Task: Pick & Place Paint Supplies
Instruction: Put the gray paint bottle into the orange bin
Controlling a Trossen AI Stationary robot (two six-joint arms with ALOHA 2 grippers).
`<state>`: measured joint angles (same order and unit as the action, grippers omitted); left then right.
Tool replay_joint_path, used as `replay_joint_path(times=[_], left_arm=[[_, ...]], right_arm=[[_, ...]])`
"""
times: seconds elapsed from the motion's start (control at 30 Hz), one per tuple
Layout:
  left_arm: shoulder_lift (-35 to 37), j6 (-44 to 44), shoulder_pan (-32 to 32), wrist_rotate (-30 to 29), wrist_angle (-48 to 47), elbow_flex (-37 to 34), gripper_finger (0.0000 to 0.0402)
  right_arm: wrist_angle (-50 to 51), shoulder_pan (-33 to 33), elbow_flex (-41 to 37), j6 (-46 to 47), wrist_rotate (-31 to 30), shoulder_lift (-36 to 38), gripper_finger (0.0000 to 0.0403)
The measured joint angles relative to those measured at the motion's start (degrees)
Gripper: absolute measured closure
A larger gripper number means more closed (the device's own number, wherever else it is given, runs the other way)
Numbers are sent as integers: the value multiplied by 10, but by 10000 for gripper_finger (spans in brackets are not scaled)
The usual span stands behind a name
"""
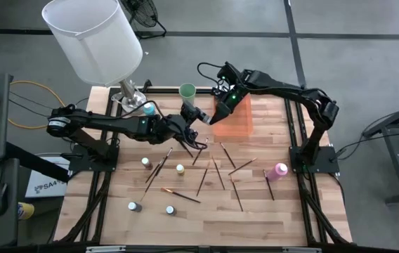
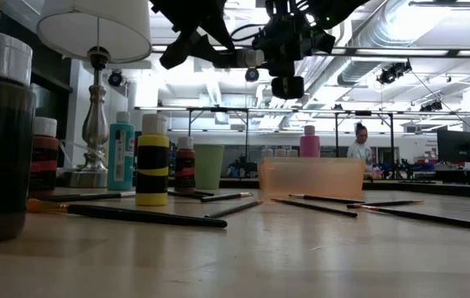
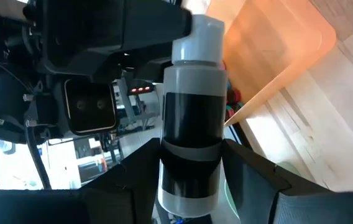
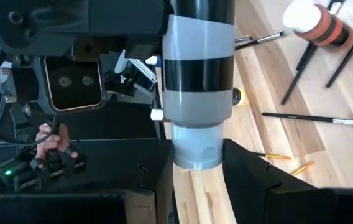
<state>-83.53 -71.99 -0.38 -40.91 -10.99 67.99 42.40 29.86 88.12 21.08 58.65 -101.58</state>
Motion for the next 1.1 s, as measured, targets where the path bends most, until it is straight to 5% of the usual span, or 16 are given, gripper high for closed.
replay_joint_path(times=[0.47,0.83,1.1], left_arm=[[0,2,0,-5,-21,0,231],[0,14,3,-3,-12,0,157],[0,-12,4,18,1,0,219]], right_arm=[[-15,-17,0,14,-4,-1,289],[-26,-17,0,14,7,0,289],[-29,-17,0,14,4,0,289]])
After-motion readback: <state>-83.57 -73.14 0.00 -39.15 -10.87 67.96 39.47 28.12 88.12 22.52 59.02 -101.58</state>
